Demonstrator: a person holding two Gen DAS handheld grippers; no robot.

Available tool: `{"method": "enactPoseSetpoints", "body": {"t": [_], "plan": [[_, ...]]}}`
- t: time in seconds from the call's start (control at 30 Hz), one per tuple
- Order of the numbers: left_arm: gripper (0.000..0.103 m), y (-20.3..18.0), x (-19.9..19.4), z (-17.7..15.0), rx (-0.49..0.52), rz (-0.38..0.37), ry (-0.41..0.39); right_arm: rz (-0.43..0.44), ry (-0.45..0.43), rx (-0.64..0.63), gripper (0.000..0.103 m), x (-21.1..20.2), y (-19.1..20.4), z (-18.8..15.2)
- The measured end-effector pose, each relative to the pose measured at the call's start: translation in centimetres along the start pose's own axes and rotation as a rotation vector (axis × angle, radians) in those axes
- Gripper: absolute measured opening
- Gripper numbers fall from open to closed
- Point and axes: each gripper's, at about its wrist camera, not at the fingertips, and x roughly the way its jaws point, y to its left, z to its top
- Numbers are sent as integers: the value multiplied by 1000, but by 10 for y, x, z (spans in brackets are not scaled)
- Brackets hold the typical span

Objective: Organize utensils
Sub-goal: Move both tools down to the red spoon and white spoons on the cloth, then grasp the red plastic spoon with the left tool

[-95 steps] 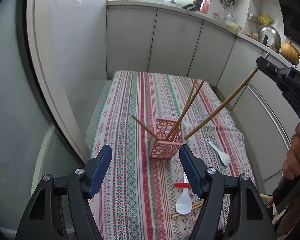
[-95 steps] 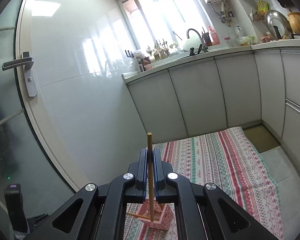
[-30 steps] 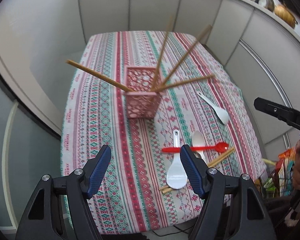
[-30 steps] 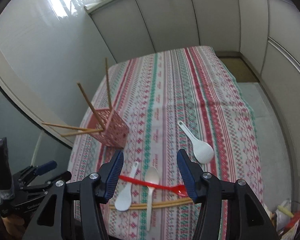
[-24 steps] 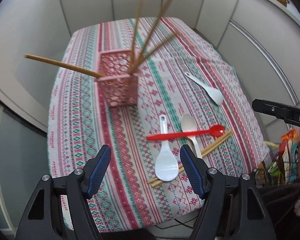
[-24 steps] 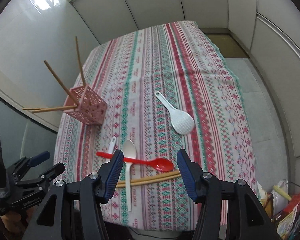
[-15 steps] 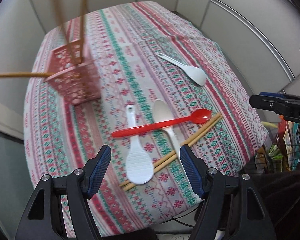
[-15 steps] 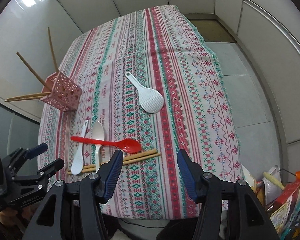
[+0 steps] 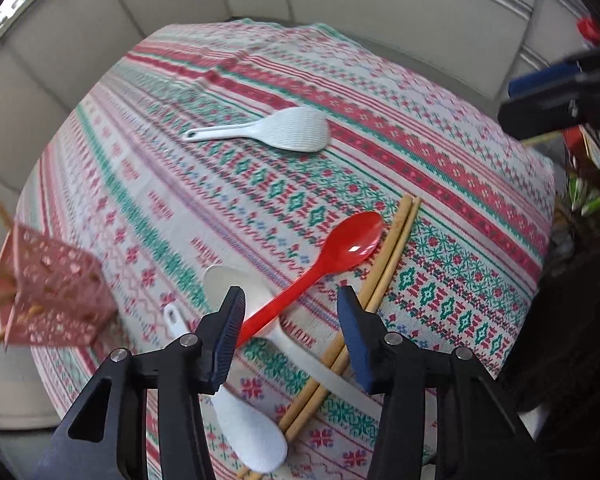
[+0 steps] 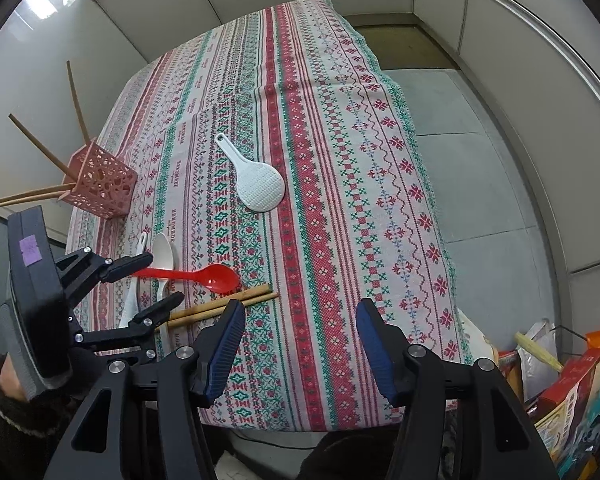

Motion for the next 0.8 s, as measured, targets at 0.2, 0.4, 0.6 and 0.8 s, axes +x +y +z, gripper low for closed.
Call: {"method": "enactPoseSetpoints", "body": {"t": [0.2, 0.4, 0.6, 0.8], "plan": [[46, -10, 21, 12, 43, 3, 27, -6, 8, 34, 59, 5, -18, 3], [40, 8, 31, 30, -110, 16, 42, -8, 20, 64, 59, 11, -29, 8], [37, 36, 29, 41, -279, -94, 34, -1, 30, 58, 60, 13, -27, 13], [38, 45, 40, 58, -301, -143, 26, 6, 28, 54, 60, 12, -24, 16]]}}
